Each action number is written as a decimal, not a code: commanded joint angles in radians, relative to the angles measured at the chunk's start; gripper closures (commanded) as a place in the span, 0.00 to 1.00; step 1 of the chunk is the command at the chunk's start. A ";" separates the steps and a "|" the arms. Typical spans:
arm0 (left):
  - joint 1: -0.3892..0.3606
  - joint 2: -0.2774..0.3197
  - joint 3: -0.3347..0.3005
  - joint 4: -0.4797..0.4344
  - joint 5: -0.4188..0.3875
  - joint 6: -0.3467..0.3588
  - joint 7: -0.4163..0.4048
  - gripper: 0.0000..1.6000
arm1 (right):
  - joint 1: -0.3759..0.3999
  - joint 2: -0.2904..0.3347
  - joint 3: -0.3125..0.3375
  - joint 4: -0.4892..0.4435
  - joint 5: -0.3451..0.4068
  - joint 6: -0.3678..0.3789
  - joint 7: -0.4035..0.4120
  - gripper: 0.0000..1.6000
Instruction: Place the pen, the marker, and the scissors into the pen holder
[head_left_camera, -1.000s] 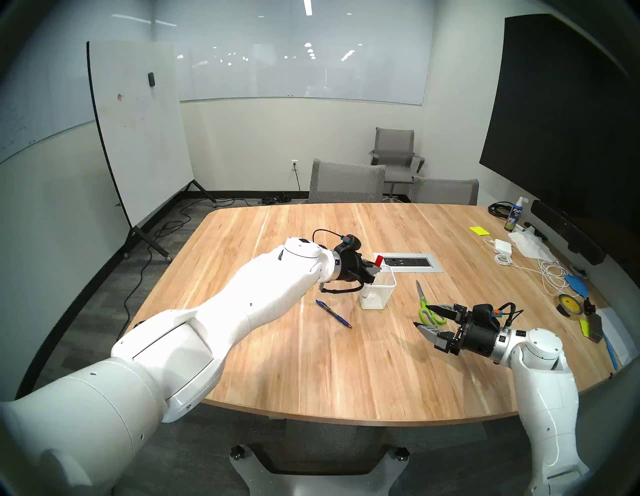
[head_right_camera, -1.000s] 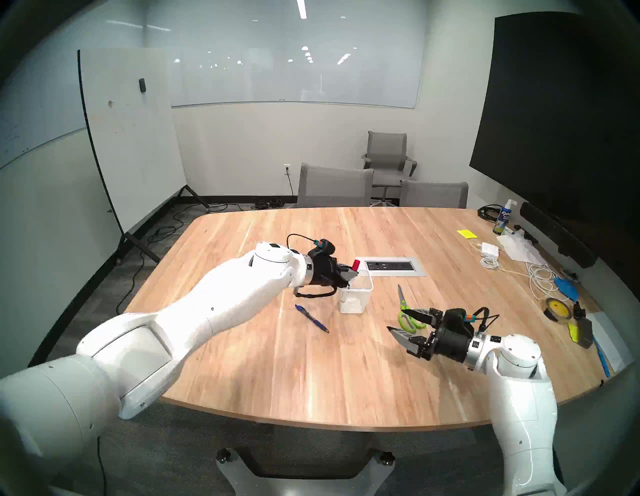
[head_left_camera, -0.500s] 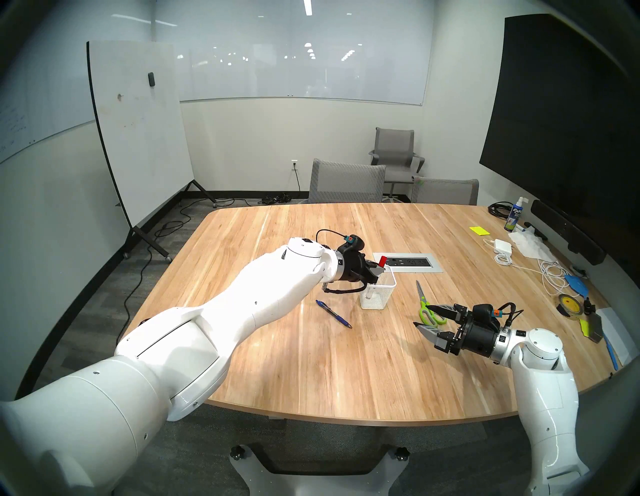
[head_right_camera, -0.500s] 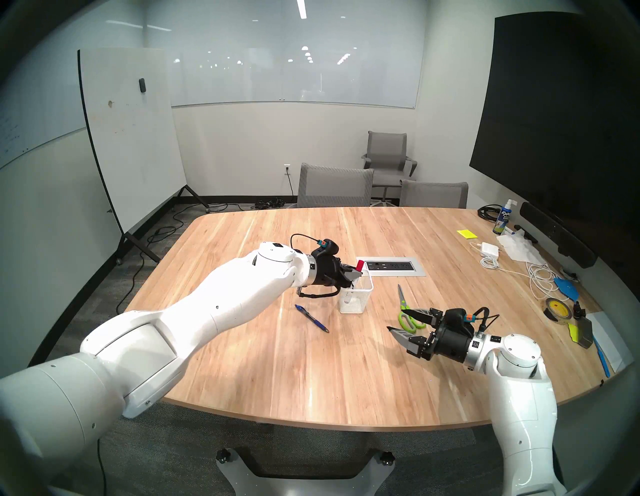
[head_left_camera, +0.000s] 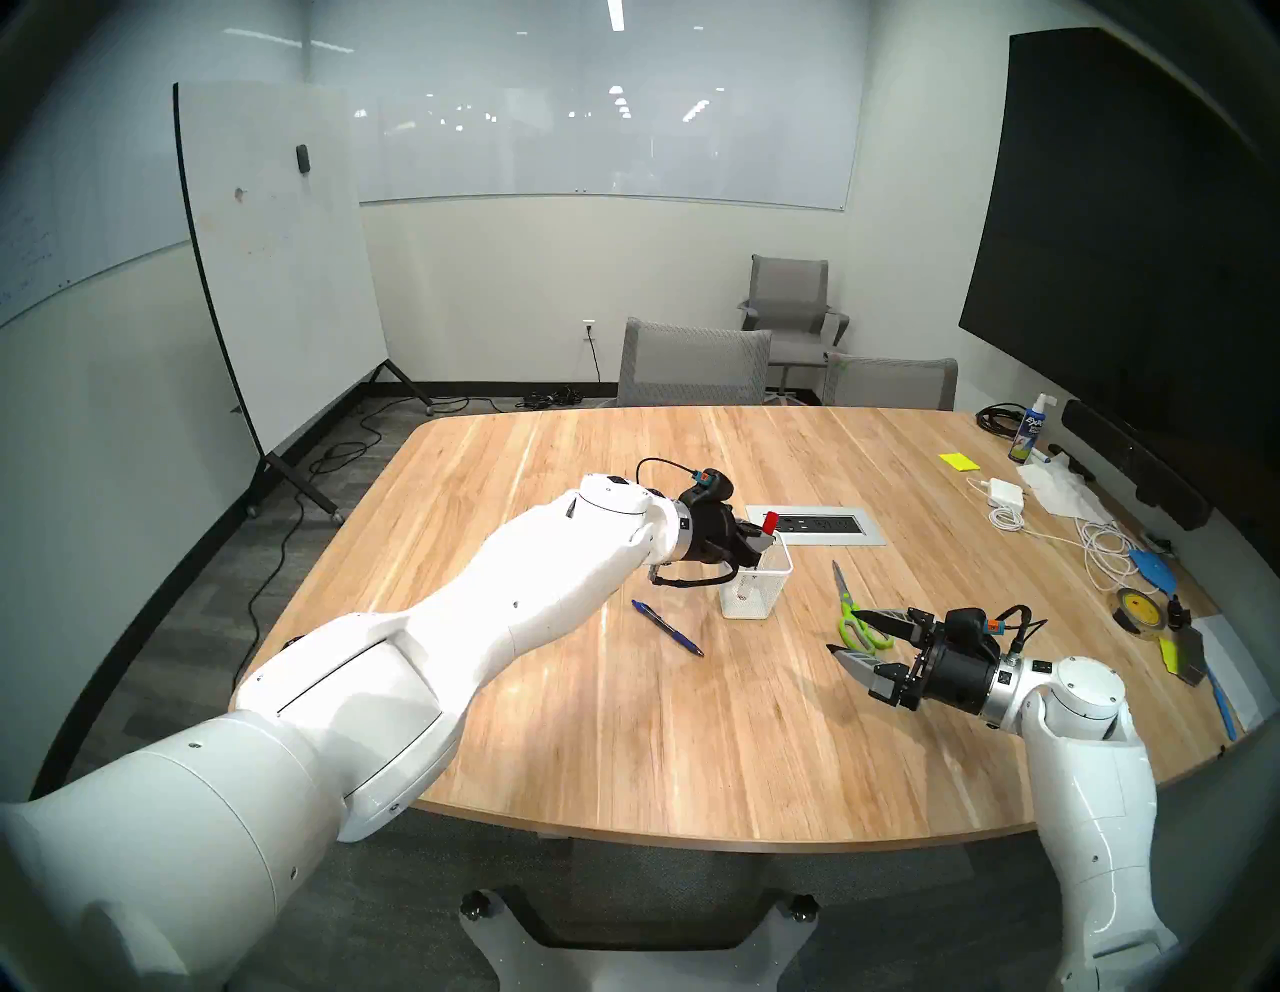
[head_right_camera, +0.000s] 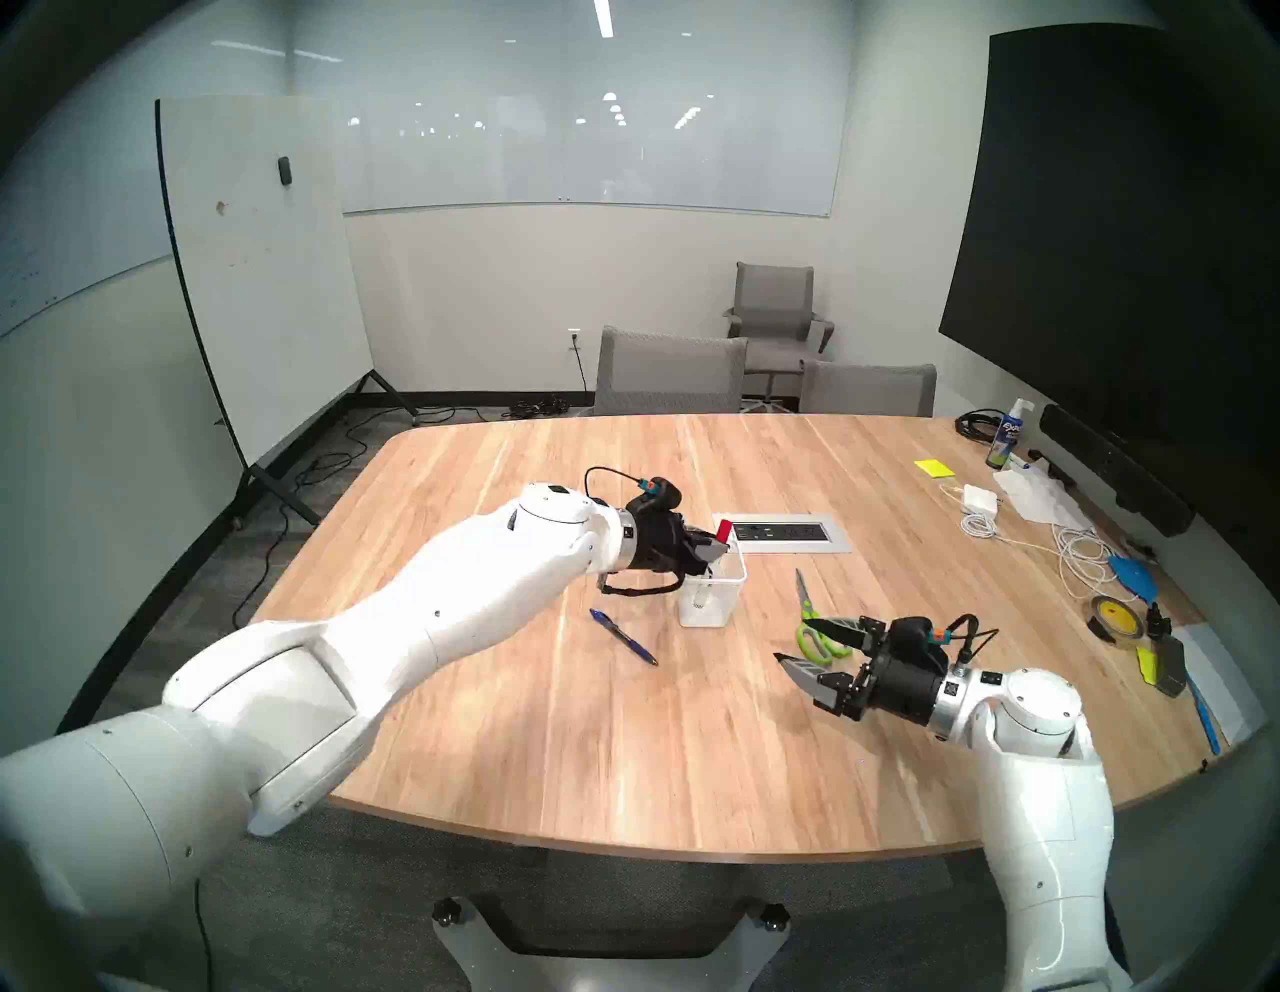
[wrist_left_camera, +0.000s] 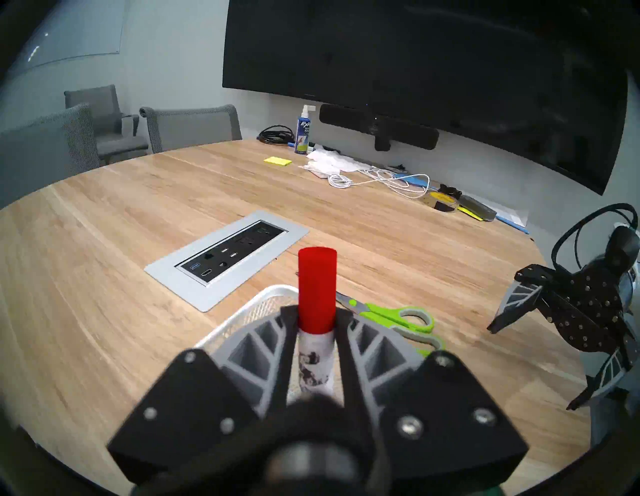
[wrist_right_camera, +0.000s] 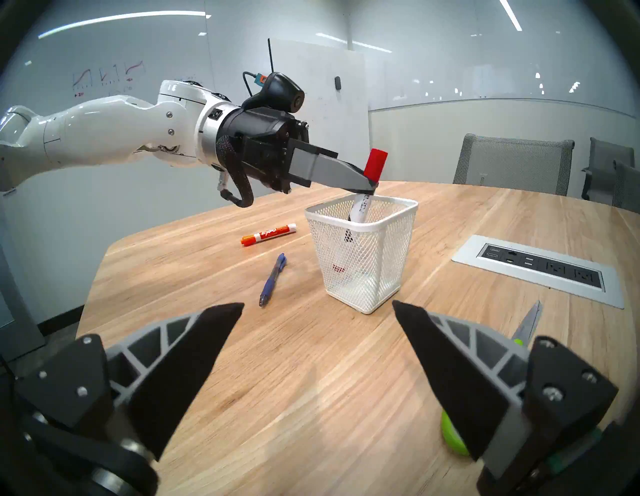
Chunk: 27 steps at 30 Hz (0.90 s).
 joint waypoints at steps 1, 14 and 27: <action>-0.012 -0.002 -0.010 -0.032 -0.005 -0.001 0.006 0.51 | 0.011 -0.002 0.002 -0.013 0.005 0.003 -0.002 0.00; -0.001 0.012 -0.010 -0.063 -0.005 0.012 0.012 0.47 | 0.012 -0.005 0.004 -0.014 0.002 0.003 0.001 0.00; 0.000 0.029 -0.013 -0.108 -0.005 0.032 0.024 0.51 | 0.013 -0.007 0.006 -0.013 -0.001 0.003 0.003 0.00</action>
